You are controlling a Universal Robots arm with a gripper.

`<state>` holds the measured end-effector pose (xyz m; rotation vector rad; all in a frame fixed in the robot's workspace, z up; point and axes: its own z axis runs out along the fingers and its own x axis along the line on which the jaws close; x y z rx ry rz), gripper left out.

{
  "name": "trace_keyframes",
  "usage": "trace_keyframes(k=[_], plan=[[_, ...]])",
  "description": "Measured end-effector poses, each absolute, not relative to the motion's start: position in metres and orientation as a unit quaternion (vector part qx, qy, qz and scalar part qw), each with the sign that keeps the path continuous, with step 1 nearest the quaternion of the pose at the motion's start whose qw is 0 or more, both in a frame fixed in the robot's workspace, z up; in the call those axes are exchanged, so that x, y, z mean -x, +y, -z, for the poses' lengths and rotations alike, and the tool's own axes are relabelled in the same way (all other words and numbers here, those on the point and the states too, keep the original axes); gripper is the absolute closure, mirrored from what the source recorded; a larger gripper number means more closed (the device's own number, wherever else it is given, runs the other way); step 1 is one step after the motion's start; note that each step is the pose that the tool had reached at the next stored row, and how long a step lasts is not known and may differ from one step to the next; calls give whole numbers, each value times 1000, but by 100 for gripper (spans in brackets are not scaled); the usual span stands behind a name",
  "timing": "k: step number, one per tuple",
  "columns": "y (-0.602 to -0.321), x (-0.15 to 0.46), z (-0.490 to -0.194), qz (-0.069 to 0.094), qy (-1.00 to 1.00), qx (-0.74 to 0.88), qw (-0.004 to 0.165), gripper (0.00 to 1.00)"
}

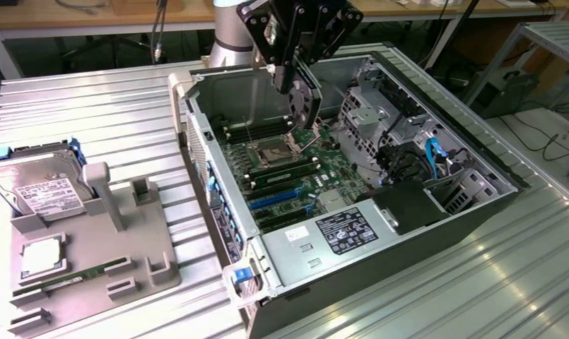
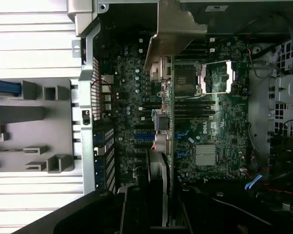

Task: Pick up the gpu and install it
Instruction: 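Pick up the gpu and move the gpu toward the slot, then insert the gpu into the slot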

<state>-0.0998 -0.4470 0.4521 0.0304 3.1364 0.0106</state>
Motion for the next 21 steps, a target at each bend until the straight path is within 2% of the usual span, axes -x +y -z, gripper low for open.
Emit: trace_keyframes(k=[5, 11, 21], plan=[[-447, 94, -452, -3, 1000, -10, 3, 73], [-447, 51, -452, -3, 1000, -10, 3, 73], [-447, 50, -452, -3, 1000, 4, 2, 73]])
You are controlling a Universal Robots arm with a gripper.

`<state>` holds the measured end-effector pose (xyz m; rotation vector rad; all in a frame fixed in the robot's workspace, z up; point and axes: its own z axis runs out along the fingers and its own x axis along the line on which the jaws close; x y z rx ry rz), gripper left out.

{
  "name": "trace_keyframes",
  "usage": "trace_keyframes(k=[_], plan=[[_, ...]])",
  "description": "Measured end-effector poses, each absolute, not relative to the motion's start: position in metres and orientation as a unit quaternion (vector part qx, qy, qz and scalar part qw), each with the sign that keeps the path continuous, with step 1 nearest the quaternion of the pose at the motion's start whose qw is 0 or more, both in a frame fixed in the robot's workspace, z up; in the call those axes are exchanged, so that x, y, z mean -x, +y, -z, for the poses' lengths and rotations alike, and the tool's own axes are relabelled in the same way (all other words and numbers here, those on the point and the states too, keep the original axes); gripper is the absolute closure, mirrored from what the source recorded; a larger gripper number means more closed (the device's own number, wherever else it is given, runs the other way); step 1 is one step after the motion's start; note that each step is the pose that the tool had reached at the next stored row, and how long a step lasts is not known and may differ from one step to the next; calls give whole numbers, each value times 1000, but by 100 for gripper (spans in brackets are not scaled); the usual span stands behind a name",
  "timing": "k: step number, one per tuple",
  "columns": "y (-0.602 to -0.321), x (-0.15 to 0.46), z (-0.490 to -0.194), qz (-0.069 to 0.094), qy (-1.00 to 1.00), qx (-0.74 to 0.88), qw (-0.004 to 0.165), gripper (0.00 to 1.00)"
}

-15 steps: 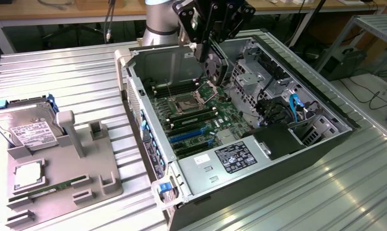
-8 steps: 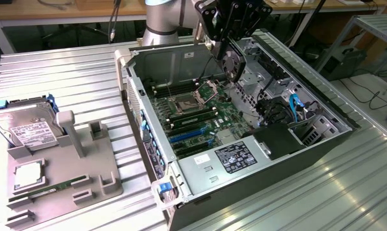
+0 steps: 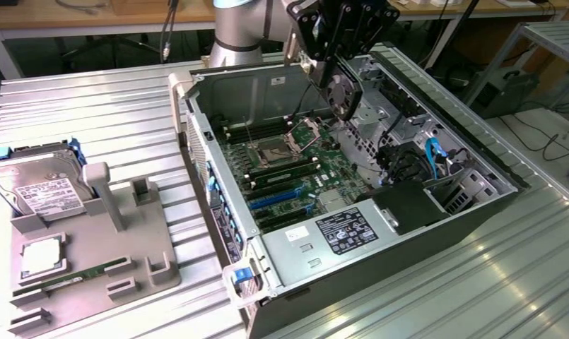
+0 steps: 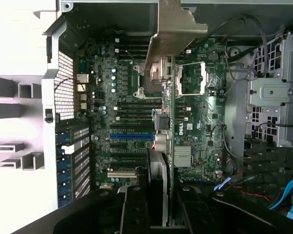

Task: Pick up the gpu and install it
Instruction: 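Insert the gpu into the slot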

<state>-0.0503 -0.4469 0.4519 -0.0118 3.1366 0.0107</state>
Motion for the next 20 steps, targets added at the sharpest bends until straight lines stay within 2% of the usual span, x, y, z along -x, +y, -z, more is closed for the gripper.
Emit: trace_keyframes(k=[20], plan=[[-447, 50, -452, -4, 998, 60, 2, 73]])
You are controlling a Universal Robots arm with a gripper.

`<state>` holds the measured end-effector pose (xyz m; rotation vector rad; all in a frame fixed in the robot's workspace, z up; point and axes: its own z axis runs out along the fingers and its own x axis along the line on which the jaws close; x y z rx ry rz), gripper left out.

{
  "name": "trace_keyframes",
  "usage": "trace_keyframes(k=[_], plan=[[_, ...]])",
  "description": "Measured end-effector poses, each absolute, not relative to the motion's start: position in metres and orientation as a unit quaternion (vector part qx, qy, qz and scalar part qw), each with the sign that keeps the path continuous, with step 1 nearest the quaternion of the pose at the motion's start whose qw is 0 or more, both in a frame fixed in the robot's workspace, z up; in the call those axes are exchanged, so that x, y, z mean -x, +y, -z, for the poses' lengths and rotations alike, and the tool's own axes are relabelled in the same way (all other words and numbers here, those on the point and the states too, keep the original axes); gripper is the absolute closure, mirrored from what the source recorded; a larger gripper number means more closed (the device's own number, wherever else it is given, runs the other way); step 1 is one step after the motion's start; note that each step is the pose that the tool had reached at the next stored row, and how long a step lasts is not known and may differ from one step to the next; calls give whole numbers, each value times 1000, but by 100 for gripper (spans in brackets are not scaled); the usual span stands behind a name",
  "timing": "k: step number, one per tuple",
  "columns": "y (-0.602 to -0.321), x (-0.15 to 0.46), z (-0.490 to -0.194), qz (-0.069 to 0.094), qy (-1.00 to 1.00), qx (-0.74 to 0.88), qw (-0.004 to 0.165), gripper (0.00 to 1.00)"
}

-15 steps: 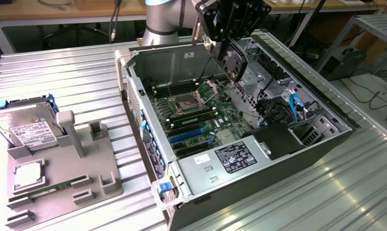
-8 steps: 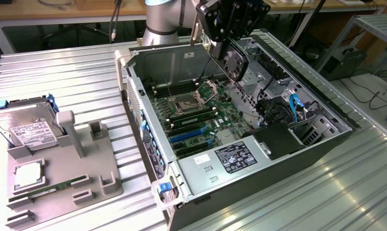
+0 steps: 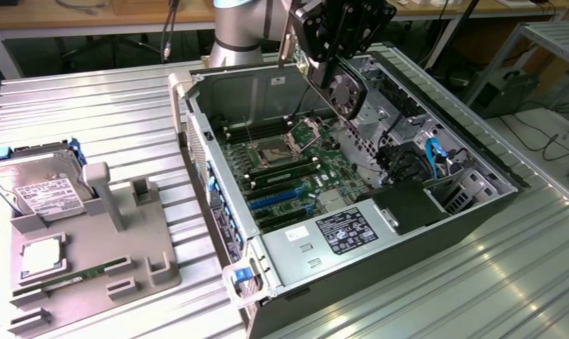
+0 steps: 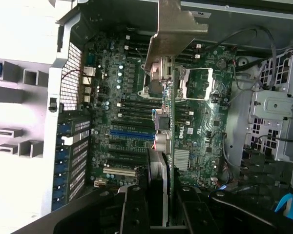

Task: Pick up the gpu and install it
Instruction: 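Insert the gpu into the slot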

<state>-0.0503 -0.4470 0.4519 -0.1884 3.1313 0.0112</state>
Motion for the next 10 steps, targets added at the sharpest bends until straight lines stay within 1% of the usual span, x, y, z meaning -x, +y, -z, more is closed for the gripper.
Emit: trace_keyframes(k=[10], plan=[[-447, 50, -452, -4, 995, 99, 2, 73]])
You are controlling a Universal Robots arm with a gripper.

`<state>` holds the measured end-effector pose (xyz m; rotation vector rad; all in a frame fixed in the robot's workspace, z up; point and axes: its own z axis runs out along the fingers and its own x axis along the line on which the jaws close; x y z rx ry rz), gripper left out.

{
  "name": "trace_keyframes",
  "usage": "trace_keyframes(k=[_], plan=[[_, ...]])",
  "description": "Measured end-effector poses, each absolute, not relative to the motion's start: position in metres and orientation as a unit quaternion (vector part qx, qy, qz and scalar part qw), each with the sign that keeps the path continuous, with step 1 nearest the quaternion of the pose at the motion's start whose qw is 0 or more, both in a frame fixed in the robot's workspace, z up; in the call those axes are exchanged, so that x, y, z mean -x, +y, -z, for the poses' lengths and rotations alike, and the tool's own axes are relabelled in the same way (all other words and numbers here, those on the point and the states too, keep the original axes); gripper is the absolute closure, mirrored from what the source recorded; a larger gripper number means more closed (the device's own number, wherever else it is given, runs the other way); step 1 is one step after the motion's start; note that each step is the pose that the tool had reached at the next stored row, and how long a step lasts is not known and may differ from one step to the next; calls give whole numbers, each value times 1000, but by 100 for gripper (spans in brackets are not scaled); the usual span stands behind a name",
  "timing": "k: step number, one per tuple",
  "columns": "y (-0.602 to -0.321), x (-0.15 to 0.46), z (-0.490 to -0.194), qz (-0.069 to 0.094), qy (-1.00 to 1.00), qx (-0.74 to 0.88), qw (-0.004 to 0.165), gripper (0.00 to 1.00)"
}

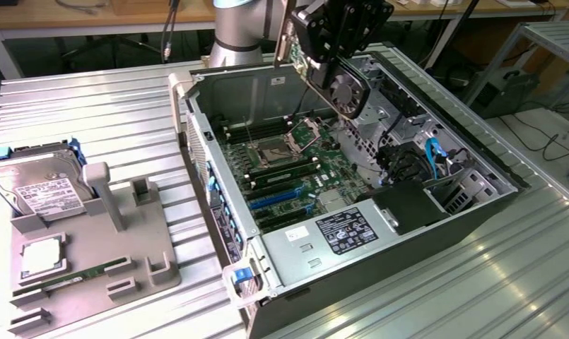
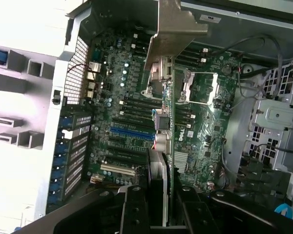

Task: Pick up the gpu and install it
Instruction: 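Insert the gpu into the slot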

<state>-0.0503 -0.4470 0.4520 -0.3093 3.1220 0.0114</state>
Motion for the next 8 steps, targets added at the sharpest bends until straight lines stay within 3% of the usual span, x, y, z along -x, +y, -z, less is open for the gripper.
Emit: trace_keyframes(k=[8], plan=[[-447, 50, -452, -4, 991, 135, 2, 73]])
